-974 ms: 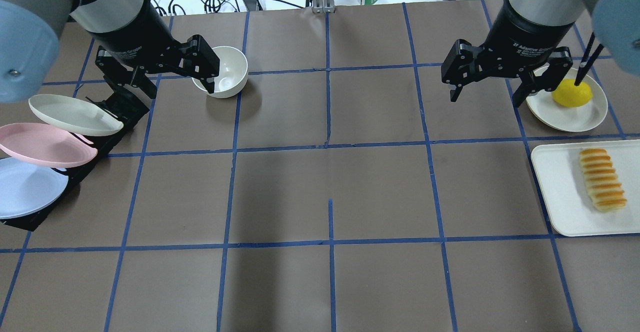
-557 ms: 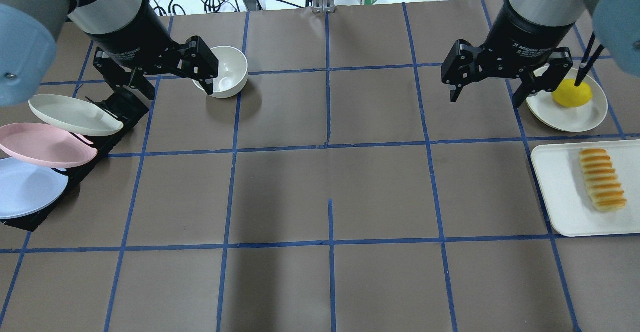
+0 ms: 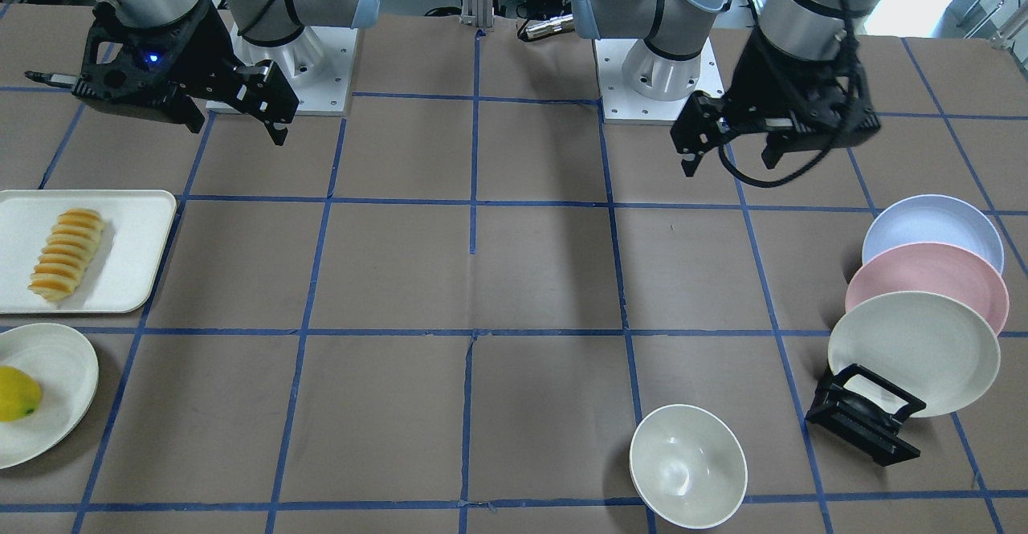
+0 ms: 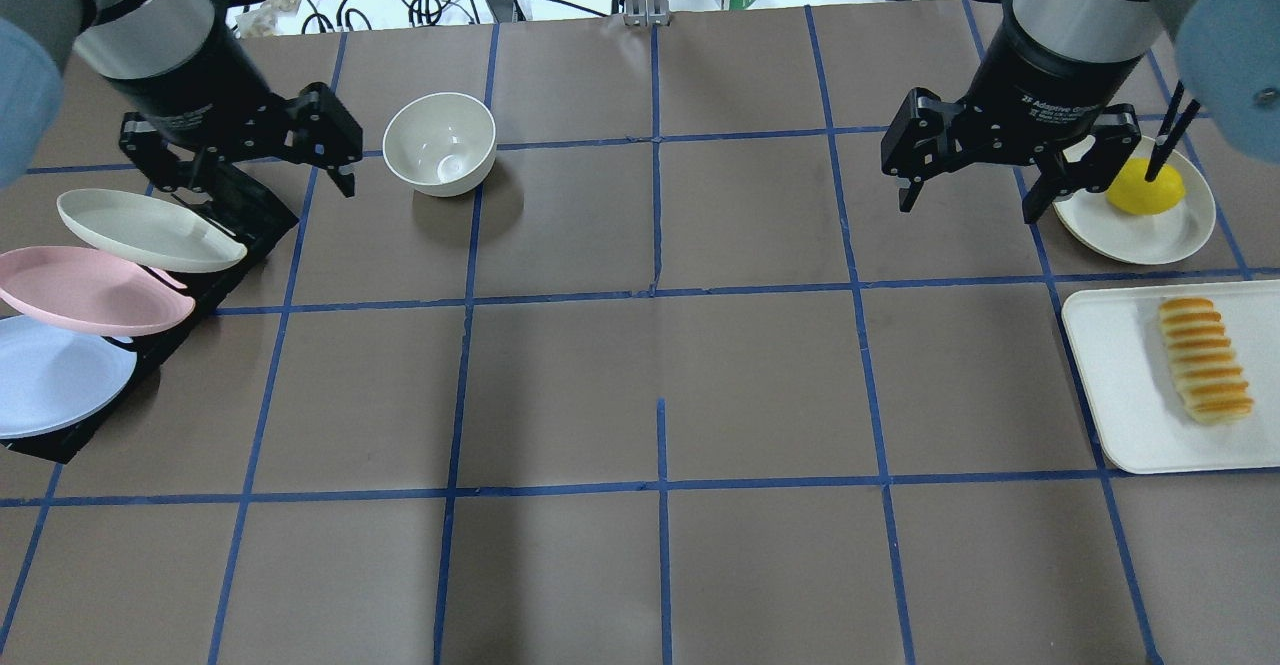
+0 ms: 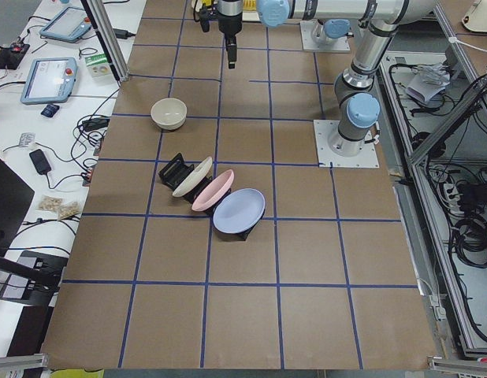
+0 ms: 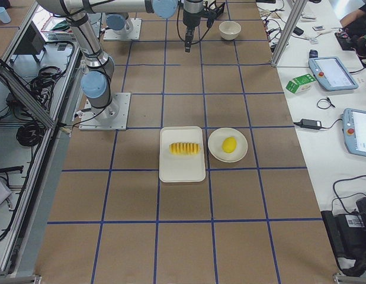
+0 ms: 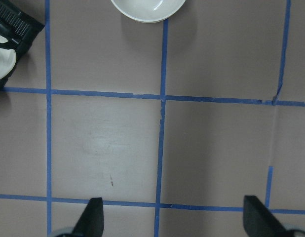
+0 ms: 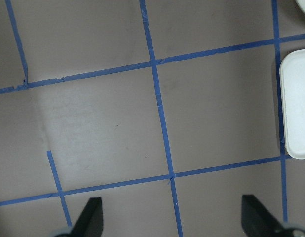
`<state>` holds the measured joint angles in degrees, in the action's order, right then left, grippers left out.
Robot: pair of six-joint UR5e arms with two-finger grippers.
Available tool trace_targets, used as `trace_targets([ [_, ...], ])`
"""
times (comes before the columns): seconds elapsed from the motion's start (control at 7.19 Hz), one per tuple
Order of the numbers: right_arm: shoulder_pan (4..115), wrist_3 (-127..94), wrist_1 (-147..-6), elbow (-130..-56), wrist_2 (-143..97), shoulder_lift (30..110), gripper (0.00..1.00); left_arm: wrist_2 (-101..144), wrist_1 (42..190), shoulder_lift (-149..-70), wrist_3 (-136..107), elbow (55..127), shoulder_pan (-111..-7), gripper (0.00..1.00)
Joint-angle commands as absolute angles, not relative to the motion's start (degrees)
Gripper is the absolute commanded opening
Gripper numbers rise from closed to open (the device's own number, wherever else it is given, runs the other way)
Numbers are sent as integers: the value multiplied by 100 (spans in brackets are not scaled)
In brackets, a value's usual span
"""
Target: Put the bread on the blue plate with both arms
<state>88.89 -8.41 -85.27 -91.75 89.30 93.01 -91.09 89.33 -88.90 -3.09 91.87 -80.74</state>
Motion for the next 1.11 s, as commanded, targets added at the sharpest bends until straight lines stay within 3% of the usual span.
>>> trace_targets([
  [0.0,8737,-861,-8586,-9176,9261,9290,100,-9140,8824,-8973,582,9369,-6274,100],
  [0.42,7731,-207,-8587,-9551,9352,9229,100,-9791,8169,-9385,2472,9369,-4304,100],
  [0.97,6200,1833,-10324,-10773,9484,9194,100,-10230,6741,-10519,2557,9536,-3684,100],
])
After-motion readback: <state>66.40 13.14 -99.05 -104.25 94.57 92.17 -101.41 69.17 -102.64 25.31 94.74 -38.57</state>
